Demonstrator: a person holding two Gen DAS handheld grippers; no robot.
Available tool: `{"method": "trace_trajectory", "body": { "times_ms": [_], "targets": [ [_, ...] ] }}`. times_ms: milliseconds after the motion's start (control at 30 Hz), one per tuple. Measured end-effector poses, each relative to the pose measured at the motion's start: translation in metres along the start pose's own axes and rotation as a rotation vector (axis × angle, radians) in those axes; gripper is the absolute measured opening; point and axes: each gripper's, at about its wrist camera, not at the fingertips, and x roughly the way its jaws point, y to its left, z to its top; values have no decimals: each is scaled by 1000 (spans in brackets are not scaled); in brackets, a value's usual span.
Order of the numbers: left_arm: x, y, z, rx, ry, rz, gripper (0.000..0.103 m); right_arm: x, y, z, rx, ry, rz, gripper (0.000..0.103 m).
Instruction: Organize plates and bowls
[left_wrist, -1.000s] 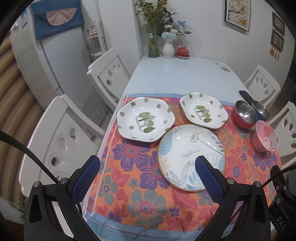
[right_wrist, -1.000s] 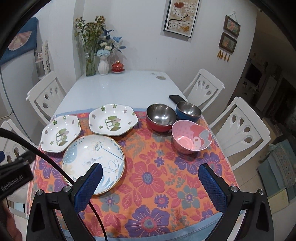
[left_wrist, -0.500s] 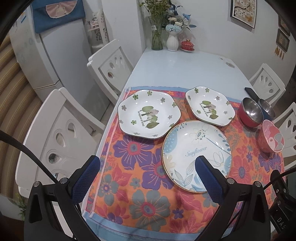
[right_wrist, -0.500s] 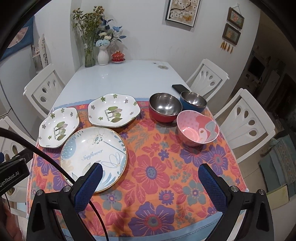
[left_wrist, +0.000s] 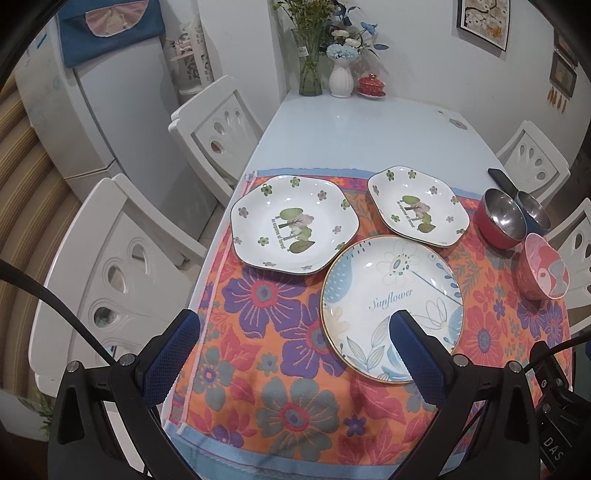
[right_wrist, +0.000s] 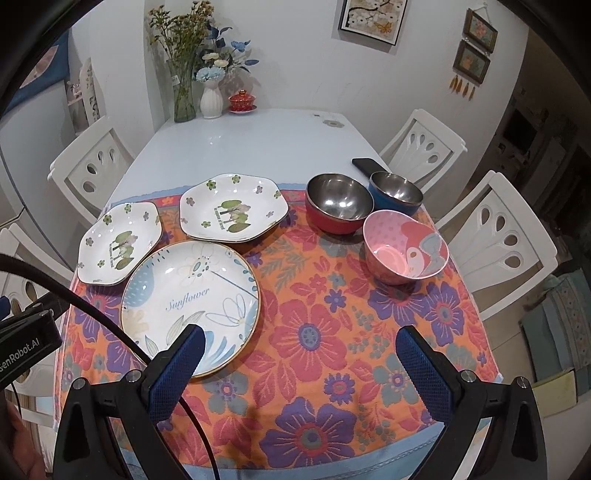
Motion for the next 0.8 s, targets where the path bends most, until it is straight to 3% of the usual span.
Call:
{"method": "trace_trajectory", "body": {
  "times_ms": [800],
  "targets": [
    [7,1,-1,-12,20,8,102,13,1,0,8,46,30,103]
  ]
}}
